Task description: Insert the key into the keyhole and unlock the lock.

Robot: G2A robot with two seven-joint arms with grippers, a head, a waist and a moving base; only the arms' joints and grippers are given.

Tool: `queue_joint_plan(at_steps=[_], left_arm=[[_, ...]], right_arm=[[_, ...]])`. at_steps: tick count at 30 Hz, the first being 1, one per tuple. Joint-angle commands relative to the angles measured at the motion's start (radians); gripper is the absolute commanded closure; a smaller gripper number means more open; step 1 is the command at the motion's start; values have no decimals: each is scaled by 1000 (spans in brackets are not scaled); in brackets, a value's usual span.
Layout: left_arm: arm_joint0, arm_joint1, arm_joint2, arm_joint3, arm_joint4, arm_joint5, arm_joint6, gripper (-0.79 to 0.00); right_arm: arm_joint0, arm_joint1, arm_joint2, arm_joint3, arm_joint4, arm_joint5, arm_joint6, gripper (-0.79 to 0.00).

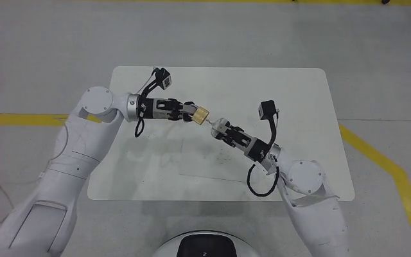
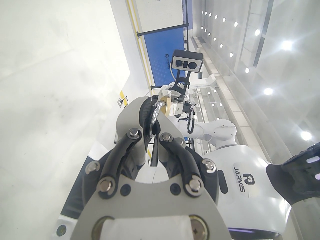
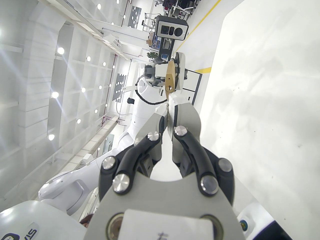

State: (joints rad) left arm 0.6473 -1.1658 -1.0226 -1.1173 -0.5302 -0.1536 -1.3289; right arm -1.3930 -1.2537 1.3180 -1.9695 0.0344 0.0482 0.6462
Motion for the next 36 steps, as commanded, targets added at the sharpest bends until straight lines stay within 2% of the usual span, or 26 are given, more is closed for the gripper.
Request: queue_joint_plan(at_steps=[1,16,22,26,36], left_arm=[[0,-1,3,9,-19,22,-14,0],[-20,-14,24,63,-86,78,-55,0],[-30,-20,28,86,-119,92,-87,0],[-36,-24,38,93,-128,92,-117,0],[-53,-31,53,118,-131,89,-149,0]], right_arm=[[-3,1,1,-3,2,-2,-8,0],[-10,8,-5,-16,22,-8,-12,0],[-10,8,70,11,174,-96,-62,0],[29,7,69,57,188,-124,-66,0],[219,-18,-105,236,157,-137,-89,0]])
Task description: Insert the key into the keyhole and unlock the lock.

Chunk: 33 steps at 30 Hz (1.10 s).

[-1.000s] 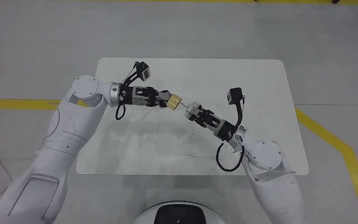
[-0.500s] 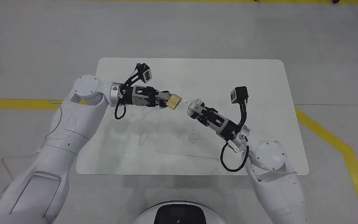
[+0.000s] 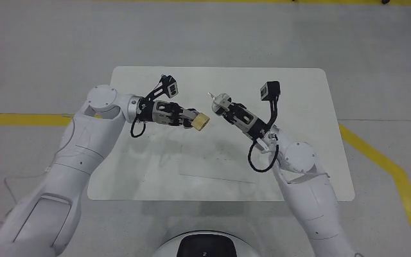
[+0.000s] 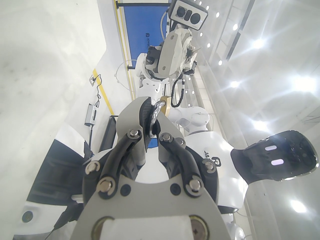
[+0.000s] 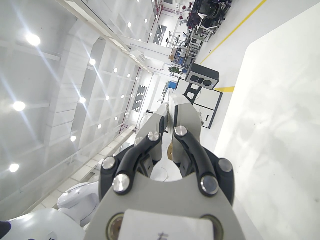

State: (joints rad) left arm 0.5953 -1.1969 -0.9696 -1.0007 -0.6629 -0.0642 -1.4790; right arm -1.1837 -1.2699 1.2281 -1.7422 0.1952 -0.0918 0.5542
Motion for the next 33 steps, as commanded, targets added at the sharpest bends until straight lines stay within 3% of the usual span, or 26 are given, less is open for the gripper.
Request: queue_joint_plan(at_steps=[1,13,19,22,24,33], left_arm=[[-1,-1,1,3,2,-1,2,0],[-1,-5,-8,30,-18,38,57,0],[-1,-11,-19,97,-74,189,180,0],[-5,-14,-19,105,-72,203,218,0],[-5,-15,-19,104,-77,204,222,0],[-5,-15,-19,104,-77,204,222,0]], right_arm=[[19,-4,-31,16,-10,8,3,0],[-25,-1,-40,-34,-10,-17,20,0],[-101,13,11,-118,-97,-12,-13,0],[-137,17,14,-153,-115,25,-2,0],[-163,13,-7,-171,109,50,101,0],[-163,13,-7,-171,109,50,101,0]])
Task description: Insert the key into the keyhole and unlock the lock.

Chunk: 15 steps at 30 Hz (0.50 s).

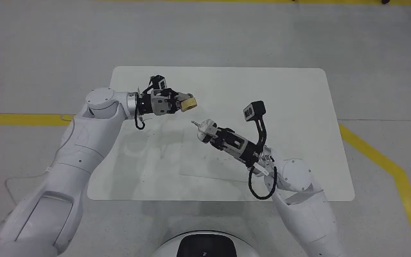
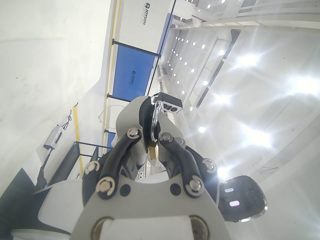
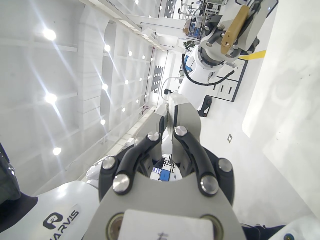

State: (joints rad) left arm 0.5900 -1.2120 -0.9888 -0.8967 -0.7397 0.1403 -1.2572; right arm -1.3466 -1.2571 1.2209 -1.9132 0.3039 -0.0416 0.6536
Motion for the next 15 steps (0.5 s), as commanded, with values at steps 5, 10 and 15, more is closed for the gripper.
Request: queue_joint_plan(at_steps=[5,10,15], left_arm=[[36,-3,12,-41,-16,67,27,0],[40,-9,26,-16,-84,275,8,0],[30,-17,54,-1,-76,341,15,0]], right_arm=[[-6,1,2,-4,-18,25,-28,0],[-12,4,0,-44,-40,282,-84,0],[22,11,15,-99,-69,500,-101,0]])
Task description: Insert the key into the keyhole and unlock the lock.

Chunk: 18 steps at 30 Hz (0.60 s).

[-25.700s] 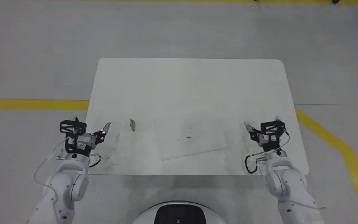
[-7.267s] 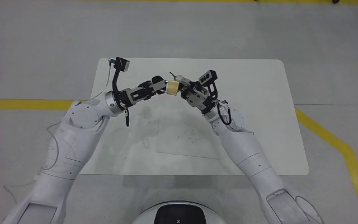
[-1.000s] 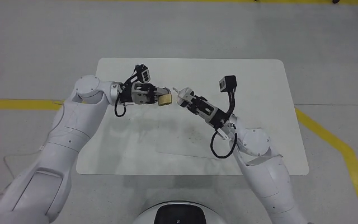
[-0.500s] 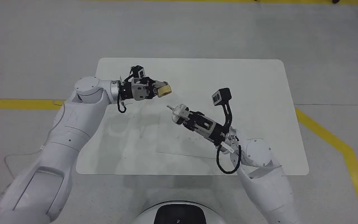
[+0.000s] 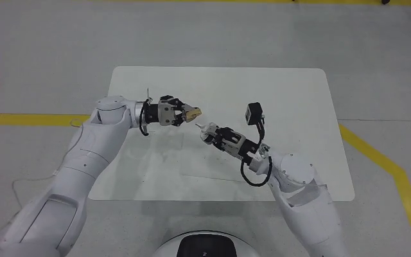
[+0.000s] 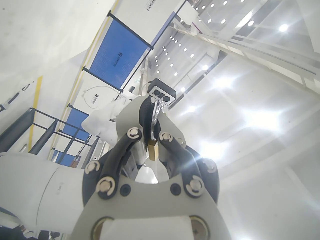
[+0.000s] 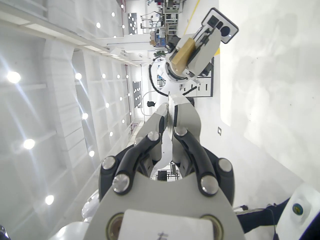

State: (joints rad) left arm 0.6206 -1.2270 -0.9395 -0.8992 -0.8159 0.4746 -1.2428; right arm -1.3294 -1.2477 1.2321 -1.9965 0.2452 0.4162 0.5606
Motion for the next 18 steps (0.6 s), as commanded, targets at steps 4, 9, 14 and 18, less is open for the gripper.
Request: queue_joint_plan(at_steps=[4,9,14,18], left_arm=[[-2,-9,25,14,-7,60,2,0],[-10,-15,49,10,31,37,27,0],[-10,-17,55,6,51,2,34,0],[-10,-18,57,8,52,0,33,0]], right_arm=[[6,5,11,-68,-23,136,-24,0],[19,8,-2,-113,-37,278,-52,0],[50,5,-40,-110,-52,367,-87,0],[77,1,-64,-101,-51,410,-122,0]])
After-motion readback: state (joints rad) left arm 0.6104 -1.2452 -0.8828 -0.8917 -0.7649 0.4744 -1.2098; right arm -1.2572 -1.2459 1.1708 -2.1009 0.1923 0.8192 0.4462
